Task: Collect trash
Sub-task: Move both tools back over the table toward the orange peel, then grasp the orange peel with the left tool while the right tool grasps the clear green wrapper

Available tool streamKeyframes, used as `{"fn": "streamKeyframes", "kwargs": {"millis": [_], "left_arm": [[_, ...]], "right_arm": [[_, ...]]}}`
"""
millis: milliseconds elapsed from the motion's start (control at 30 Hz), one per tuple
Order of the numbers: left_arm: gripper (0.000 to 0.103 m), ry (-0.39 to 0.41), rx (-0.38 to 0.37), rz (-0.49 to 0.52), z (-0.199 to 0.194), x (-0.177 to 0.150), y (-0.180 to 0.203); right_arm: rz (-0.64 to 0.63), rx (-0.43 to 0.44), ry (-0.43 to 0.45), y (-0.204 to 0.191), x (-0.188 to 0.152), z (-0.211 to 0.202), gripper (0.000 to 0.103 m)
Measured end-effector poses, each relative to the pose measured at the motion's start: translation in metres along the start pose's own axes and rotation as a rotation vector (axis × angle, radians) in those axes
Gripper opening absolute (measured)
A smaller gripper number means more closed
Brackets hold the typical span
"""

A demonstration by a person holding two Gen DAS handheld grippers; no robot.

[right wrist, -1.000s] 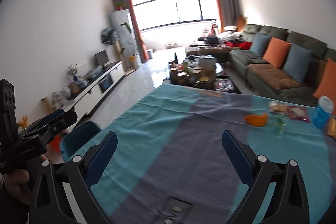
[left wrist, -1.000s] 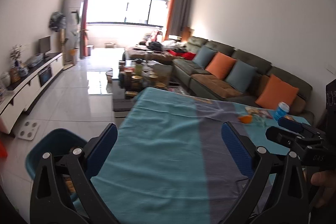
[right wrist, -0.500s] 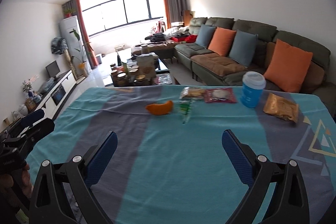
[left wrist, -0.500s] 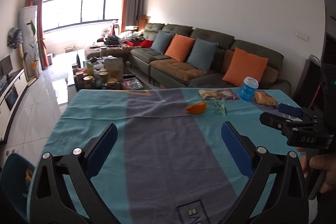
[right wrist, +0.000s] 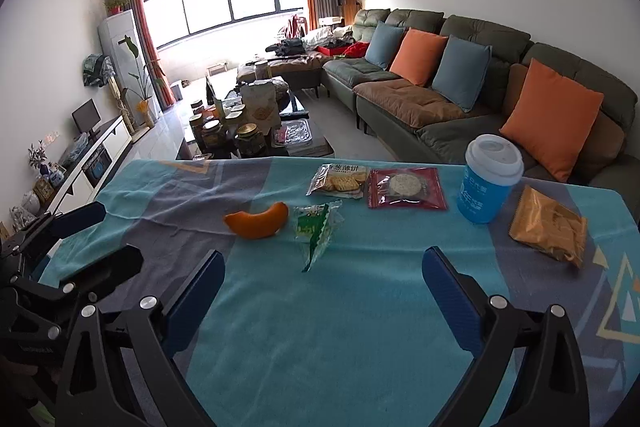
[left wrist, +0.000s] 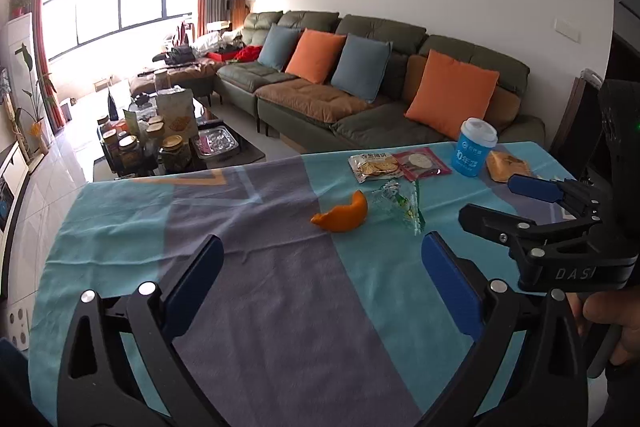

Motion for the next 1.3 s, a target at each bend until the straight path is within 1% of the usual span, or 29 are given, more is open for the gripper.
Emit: {"fn": "streamKeyframes", "kwargs": {"millis": [133, 267, 333, 367, 567, 667, 733, 800, 833, 867, 900, 933, 1000, 1100, 1167, 1233, 1267, 1300], "left_arm": [[0.097, -0.042, 0.012, 0.013, 0.031, 0.005, 0.003], [0.097, -0.099, 0.018, 0.000, 0.060, 0.006, -0.002], [0.097, -0.128, 0.024, 0.004, 0.073, 0.005, -0.002], [0.097, -0.140, 0.023, 0.009, 0.079, 0.004, -0.002], [0.093, -0.193, 0.043, 0.062, 0.108, 0.002, 0.004], [0.080, -0.214, 0.043, 0.078, 0.120, 0.001, 0.009], [0.075, -0.225, 0.043, 0.084, 0.127, 0.000, 0.012], [0.065, -0.252, 0.036, 0.078, 0.134, -0.001, 0.014], [0.063, -0.257, 0.029, 0.073, 0.137, -0.001, 0.015], [0.062, -0.257, 0.028, 0.073, 0.138, 0.000, 0.016], [0.056, -0.254, 0.024, 0.077, 0.139, 0.001, 0.018], [0.054, -0.255, 0.017, 0.082, 0.140, 0.001, 0.019], [0.051, -0.261, 0.006, 0.083, 0.144, 0.002, 0.021], [0.048, -0.260, -0.015, 0.075, 0.145, 0.003, 0.022], [0.046, -0.258, -0.030, 0.075, 0.144, 0.003, 0.023], [0.040, -0.247, -0.038, 0.075, 0.141, 0.004, 0.022], [0.035, -0.238, -0.042, 0.076, 0.139, 0.005, 0.023], [0.026, -0.234, -0.048, 0.082, 0.137, 0.004, 0.024]], "right_arm": [[0.008, 0.017, -0.026, 0.004, 0.007, 0.020, 0.091], [0.020, 0.041, -0.065, 0.007, 0.010, 0.043, 0.083], [0.023, 0.050, -0.082, 0.008, 0.011, 0.052, 0.077], [0.025, 0.060, -0.090, 0.008, 0.011, 0.057, 0.073], [0.035, 0.123, -0.128, 0.010, 0.014, 0.076, 0.070], [0.039, 0.142, -0.151, 0.011, 0.013, 0.085, 0.061], [0.050, 0.157, -0.160, 0.012, 0.013, 0.089, 0.060], [0.052, 0.161, -0.169, 0.012, 0.013, 0.093, 0.060], [0.057, 0.170, -0.174, 0.011, 0.013, 0.095, 0.059], [0.060, 0.179, -0.181, 0.010, 0.012, 0.097, 0.057], [0.056, 0.179, -0.184, 0.011, 0.012, 0.099, 0.055], [0.054, 0.176, -0.182, 0.011, 0.013, 0.100, 0.053], [0.067, 0.198, -0.179, 0.012, 0.014, 0.100, 0.041], [0.047, 0.190, -0.180, 0.010, 0.013, 0.099, 0.040], [0.053, 0.204, -0.174, 0.010, 0.012, 0.098, 0.037], [0.064, 0.212, -0.165, 0.012, 0.012, 0.096, 0.035], [0.066, 0.213, -0.160, 0.012, 0.011, 0.093, 0.027], [0.061, 0.210, -0.158, 0.012, 0.011, 0.091, 0.026]]}}
Point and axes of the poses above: each gripper's, at about its wrist camera, not at the fingertips, and z roughly the way its jaws point, y to its right, x to its top, the point moved 3 cm from there along z, roughly the way its jaws point, and after that the axes turned 9 degrees about -z, right-handed, at the moved point
